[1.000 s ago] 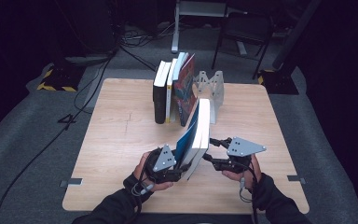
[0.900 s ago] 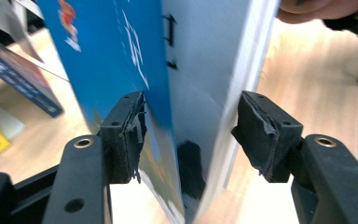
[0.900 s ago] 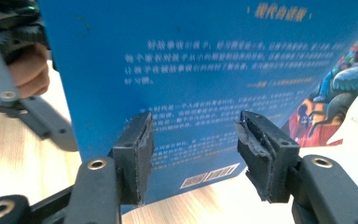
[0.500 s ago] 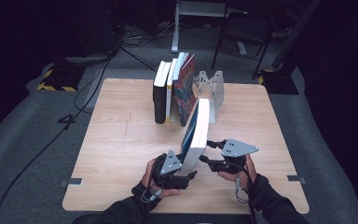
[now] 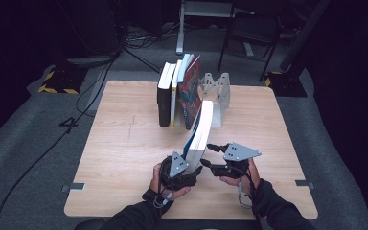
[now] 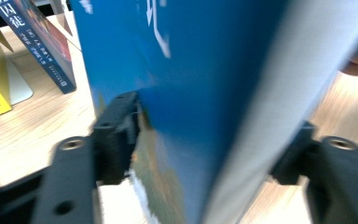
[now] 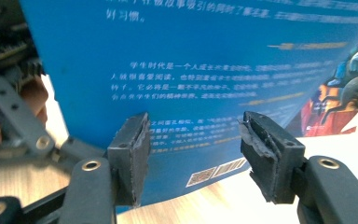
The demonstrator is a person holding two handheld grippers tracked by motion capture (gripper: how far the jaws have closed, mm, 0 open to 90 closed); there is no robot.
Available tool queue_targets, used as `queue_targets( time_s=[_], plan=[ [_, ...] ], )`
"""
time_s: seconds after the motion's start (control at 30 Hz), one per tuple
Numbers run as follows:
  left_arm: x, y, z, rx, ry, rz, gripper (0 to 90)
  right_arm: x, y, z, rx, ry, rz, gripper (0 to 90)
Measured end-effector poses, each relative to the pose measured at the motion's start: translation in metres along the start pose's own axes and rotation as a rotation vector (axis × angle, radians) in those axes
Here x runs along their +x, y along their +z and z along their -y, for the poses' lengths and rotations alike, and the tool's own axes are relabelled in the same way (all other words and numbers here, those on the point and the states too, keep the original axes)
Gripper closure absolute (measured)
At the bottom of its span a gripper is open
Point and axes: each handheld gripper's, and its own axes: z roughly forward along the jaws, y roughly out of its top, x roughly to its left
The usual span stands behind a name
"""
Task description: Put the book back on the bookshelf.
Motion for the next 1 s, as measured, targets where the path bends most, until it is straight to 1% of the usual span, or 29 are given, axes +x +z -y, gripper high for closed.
queue_targets(
  time_s=[0.03, 0.1, 0.13, 0.17, 0.2, 0.27, 0.3, 0.37, 0.4, 0.43, 0.47, 0.5, 0.53, 0.57, 0.6, 0.63, 0.67, 0.7, 0.73, 0.77, 0.8, 0.83, 0.9, 0.97, 1.0],
  plan=[
    [0.002, -0.004, 0.0, 0.005, 0.013, -0.004, 46.6, 0.0, 0.0, 0.0, -0.001, 0.002, -0.007, 42.1],
    [0.008, -0.009, 0.001, 0.009, 0.032, -0.014, 55.2, -0.001, -0.002, 0.002, 0.0, 0.005, -0.014, 42.1],
    [0.014, -0.012, 0.002, 0.017, 0.045, -0.007, 57.9, -0.003, -0.003, 0.003, 0.002, 0.005, -0.014, 42.0],
    [0.018, -0.013, 0.003, 0.019, 0.04, 0.013, 58.7, -0.004, -0.004, 0.004, 0.002, 0.007, -0.008, 42.0],
    [0.022, -0.014, 0.003, 0.022, 0.045, 0.028, 58.9, -0.006, -0.006, 0.005, 0.003, 0.013, -0.005, 41.9],
    [0.027, -0.015, 0.001, 0.036, 0.071, 0.059, 59.0, -0.011, -0.011, 0.008, 0.007, 0.02, 0.01, 41.9],
    [0.03, -0.015, 0.001, 0.039, 0.076, 0.073, 59.0, -0.014, -0.013, 0.009, 0.009, 0.021, 0.016, 41.8],
    [0.037, -0.016, 0.001, 0.047, 0.086, 0.11, 59.0, -0.021, -0.018, 0.014, 0.007, 0.049, 0.015, 41.1],
    [0.043, -0.018, 0.001, 0.049, 0.086, 0.133, 59.1, -0.024, -0.02, 0.016, 0.011, 0.049, 0.013, 40.2],
    [0.046, -0.02, 0.001, 0.053, 0.082, 0.151, 59.2, -0.028, -0.022, 0.019, 0.022, 0.037, 0.015, 39.8],
    [0.046, -0.02, 0.001, 0.053, 0.082, 0.151, 59.2, -0.028, -0.022, 0.019, 0.022, 0.037, 0.015, 39.8],
    [0.05, -0.022, 0.002, 0.055, 0.084, 0.168, 59.2, -0.03, -0.023, 0.021, 0.027, 0.042, 0.025, 39.3],
    [0.052, -0.024, 0.002, 0.059, 0.083, 0.18, 59.3, -0.035, -0.023, 0.023, 0.019, 0.063, 0.014, 39.0],
    [0.055, -0.026, 0.003, 0.065, 0.089, 0.203, 59.3, -0.036, -0.024, 0.024, 0.019, 0.068, 0.011, 38.8],
    [0.057, -0.028, 0.004, 0.066, 0.095, 0.216, 59.2, -0.037, -0.024, 0.024, 0.017, 0.067, 0.008, 37.7],
    [0.058, -0.03, 0.004, 0.067, 0.1, 0.229, 59.2, -0.037, -0.024, 0.024, 0.007, 0.067, -0.007, 37.3],
    [0.06, -0.034, 0.006, 0.074, 0.109, 0.251, 59.1, -0.037, -0.024, 0.024, -0.002, 0.066, -0.018, 37.3],
    [0.061, -0.036, 0.007, 0.077, 0.116, 0.262, 58.9, -0.036, -0.024, 0.022, -0.003, 0.054, -0.027, 36.4],
    [0.062, -0.039, 0.008, 0.081, 0.122, 0.27, 58.8, -0.035, -0.024, 0.022, -0.01, 0.048, -0.046, 35.9],
    [0.064, -0.042, 0.009, 0.087, 0.125, 0.288, 58.6, -0.034, -0.023, 0.021, -0.015, 0.044, -0.056, 35.9],
    [0.065, -0.044, 0.01, 0.091, 0.118, 0.297, 58.3, -0.032, -0.023, 0.02, -0.013, 0.035, -0.067, 35.9],
    [0.066, -0.046, 0.011, 0.094, 0.123, 0.3, 58.1, -0.031, -0.022, 0.019, -0.013, 0.03, -0.083, 35.9],
    [0.07, -0.05, 0.012, 0.104, 0.149, 0.302, 57.8, -0.027, -0.018, 0.016, -0.008, 0.006, -0.094, 35.9],
    [0.07, -0.051, 0.012, 0.106, 0.149, 0.297, 57.0, -0.025, -0.014, 0.014, -0.007, 0.001, -0.111, 34.3],
    [0.071, -0.051, 0.012, 0.104, 0.159, 0.287, 56.4, -0.025, -0.011, 0.012, 0.001, -0.009, -0.107, 33.8]
  ],
)
